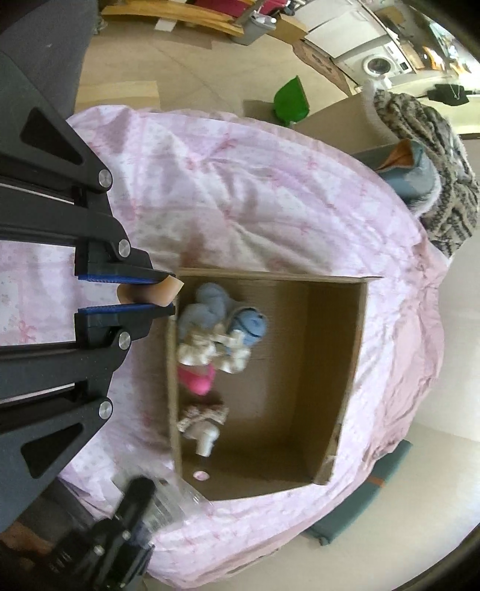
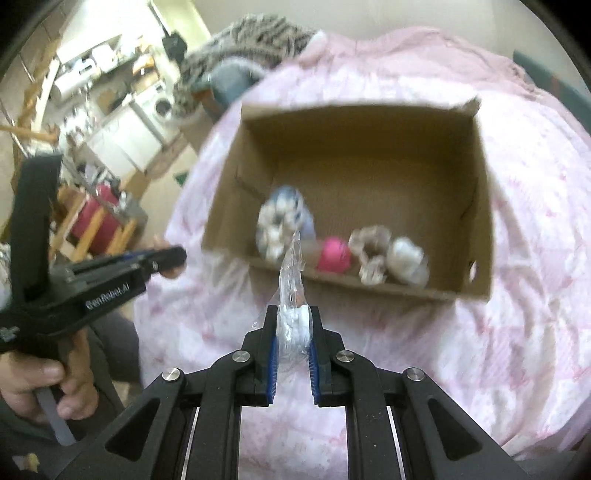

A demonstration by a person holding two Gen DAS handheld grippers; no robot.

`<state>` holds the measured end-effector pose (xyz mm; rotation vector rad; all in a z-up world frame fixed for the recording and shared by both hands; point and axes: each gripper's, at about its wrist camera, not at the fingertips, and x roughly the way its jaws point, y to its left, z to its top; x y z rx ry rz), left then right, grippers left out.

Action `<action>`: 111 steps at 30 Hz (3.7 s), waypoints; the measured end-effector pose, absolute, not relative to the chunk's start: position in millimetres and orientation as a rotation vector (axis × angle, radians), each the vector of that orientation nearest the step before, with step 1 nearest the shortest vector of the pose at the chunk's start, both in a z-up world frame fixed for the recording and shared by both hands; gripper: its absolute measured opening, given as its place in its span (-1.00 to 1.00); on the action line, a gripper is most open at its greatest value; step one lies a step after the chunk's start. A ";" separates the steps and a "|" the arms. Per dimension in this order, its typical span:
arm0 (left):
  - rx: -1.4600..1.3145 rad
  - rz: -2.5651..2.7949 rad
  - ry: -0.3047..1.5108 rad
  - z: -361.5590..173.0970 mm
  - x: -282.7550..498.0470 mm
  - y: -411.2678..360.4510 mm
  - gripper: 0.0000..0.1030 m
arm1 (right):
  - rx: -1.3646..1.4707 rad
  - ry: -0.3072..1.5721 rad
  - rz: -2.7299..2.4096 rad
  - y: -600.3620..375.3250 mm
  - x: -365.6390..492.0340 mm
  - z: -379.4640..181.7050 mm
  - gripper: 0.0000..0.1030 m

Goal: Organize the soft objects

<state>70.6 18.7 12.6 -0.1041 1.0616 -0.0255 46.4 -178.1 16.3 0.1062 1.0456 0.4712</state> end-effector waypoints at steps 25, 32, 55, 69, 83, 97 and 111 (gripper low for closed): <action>-0.080 -0.135 0.918 3.7 153.0 -22.8 -0.82 | 0.253 0.952 0.264 -238.4 129.4 0.5 -0.71; -0.085 -0.130 0.946 -14.4 159.5 -21.2 -0.82 | 0.157 1.026 0.239 -224.2 133.0 -24.2 -0.71; -0.061 -0.166 0.917 -11.2 149.4 -34.3 0.10 | 0.171 1.070 0.279 -217.0 134.6 -32.8 -0.70; -0.044 -0.058 0.802 20.5 131.0 -22.2 0.56 | 0.261 0.902 0.254 -234.8 125.7 3.8 0.63; -0.074 -0.071 0.754 77.7 84.7 0.3 0.80 | 0.220 0.742 0.198 -242.3 85.7 61.6 1.00; -0.094 -0.032 0.778 67.3 34.0 20.3 0.80 | 0.175 0.748 0.171 -233.5 38.0 58.6 1.00; -0.049 -0.020 0.775 40.0 28.6 7.9 0.90 | 0.132 0.826 0.131 -218.1 29.7 17.0 1.00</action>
